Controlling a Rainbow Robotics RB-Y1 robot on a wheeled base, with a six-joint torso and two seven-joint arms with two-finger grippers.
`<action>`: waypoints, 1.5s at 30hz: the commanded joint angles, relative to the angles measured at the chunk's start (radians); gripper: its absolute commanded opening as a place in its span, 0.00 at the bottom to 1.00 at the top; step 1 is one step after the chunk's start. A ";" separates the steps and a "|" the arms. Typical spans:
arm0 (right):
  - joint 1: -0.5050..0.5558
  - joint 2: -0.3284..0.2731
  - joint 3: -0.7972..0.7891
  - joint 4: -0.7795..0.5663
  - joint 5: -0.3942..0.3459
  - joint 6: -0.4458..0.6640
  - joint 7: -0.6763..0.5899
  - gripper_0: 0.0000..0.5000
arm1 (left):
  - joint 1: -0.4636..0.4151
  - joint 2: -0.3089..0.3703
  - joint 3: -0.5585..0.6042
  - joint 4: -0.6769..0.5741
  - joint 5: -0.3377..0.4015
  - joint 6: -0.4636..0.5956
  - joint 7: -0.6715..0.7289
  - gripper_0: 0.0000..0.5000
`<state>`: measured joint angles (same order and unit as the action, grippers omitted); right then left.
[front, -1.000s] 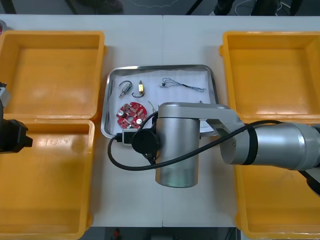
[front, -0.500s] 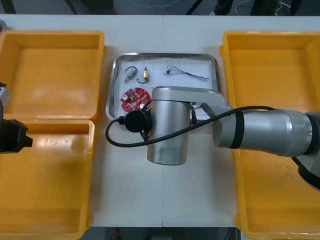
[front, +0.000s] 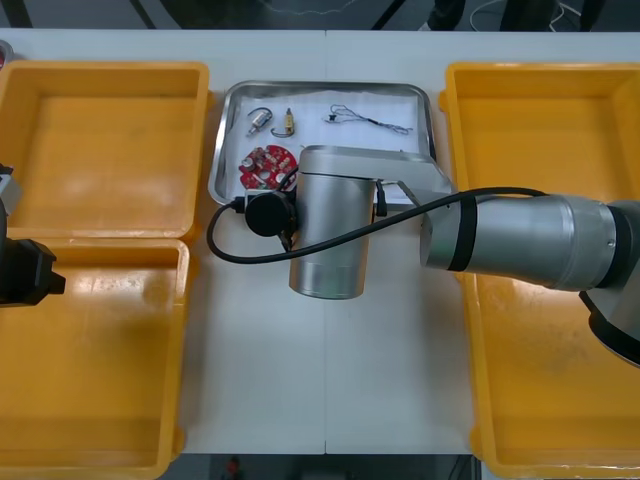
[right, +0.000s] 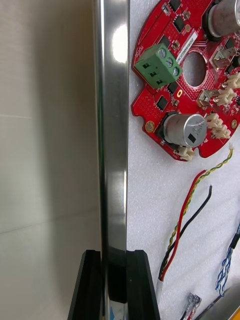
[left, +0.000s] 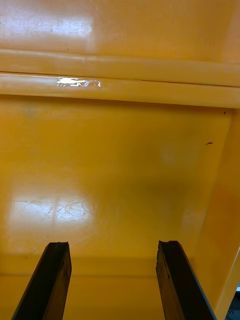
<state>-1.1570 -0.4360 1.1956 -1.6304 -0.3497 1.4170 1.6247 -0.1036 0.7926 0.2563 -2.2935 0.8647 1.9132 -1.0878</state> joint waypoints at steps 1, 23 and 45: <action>-0.059 0.023 0.013 0.035 0.046 -0.066 0.043 0.00 | 0.018 0.040 0.031 -0.034 0.008 0.007 -0.112 1.00; -0.089 0.043 0.013 0.317 0.101 -0.445 0.066 0.00 | 0.018 0.040 0.031 -0.034 0.008 0.007 -0.112 1.00; -0.093 0.080 0.007 0.507 0.172 -0.629 0.075 1.00 | 0.018 0.040 0.031 -0.034 0.008 0.007 -0.112 1.00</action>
<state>-1.1929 -0.3793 1.2003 -1.1202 -0.1896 0.7984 1.6732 -0.1036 0.7926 0.2563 -2.2939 0.8654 1.9132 -1.0879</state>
